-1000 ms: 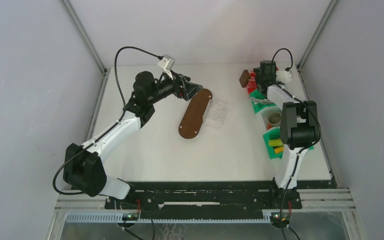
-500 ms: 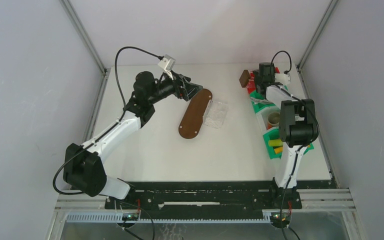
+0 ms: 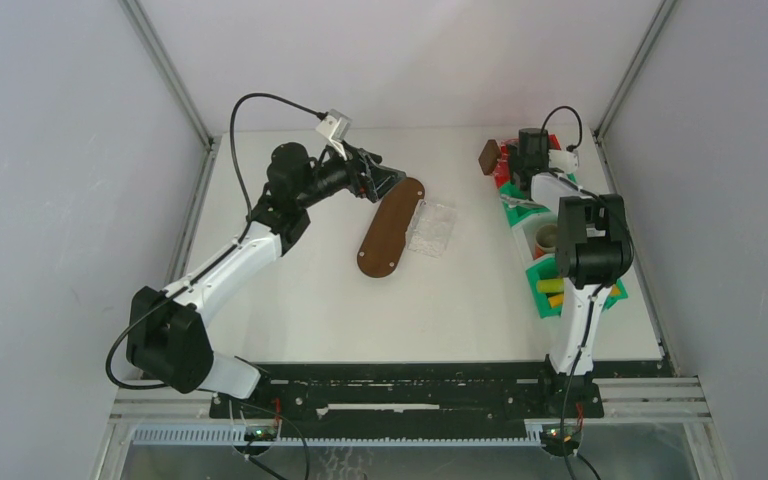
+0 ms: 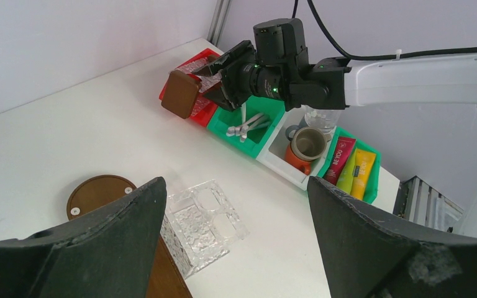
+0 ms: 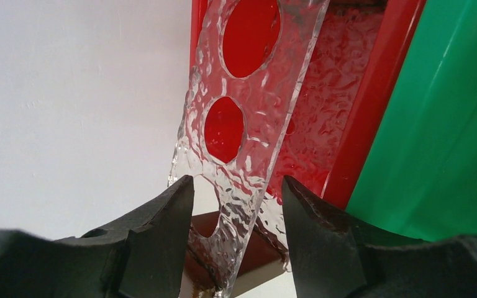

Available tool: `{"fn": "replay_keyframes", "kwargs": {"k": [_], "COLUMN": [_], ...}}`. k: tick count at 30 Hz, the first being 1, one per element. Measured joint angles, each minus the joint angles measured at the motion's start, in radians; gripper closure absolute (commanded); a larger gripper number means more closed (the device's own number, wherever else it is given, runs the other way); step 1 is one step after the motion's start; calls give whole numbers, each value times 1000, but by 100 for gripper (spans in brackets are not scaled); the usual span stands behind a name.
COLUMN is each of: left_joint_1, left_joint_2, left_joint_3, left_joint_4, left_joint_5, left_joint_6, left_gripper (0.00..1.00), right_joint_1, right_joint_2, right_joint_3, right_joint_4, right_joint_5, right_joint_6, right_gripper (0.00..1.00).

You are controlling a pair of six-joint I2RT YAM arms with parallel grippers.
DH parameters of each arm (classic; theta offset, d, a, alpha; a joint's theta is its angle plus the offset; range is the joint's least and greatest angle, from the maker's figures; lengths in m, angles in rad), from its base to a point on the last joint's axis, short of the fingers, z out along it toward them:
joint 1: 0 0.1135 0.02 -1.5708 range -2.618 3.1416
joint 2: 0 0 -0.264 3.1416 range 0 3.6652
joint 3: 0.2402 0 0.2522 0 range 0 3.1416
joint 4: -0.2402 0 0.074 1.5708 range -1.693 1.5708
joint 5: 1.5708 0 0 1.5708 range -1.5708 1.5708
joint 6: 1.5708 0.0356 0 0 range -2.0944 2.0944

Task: Prepare toiletry sets of a toothbrush and toothpaste on the tray
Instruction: Pick up the toothpaste holder from the storage box.

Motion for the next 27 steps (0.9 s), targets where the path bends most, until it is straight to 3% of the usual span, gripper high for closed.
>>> {"fn": "replay_keyframes", "kwargs": {"k": [5, 14, 27], "left_joint_1": [0, 0, 0], "left_joint_2": [0, 0, 0], "left_joint_3": [0, 0, 0], "left_joint_4": [0, 0, -2], "left_joint_5": [1, 15, 16], "left_joint_6": [0, 0, 0], "left_gripper": [12, 13, 13], "right_joint_1": [0, -4, -14], "right_joint_2": [3, 3, -3], "right_joint_3": [0, -2, -65], "right_joint_4": [15, 69, 211], "right_joint_5": [-3, -14, -33], "right_joint_6": [-1, -17, -22], "right_gripper": [46, 71, 100]}}
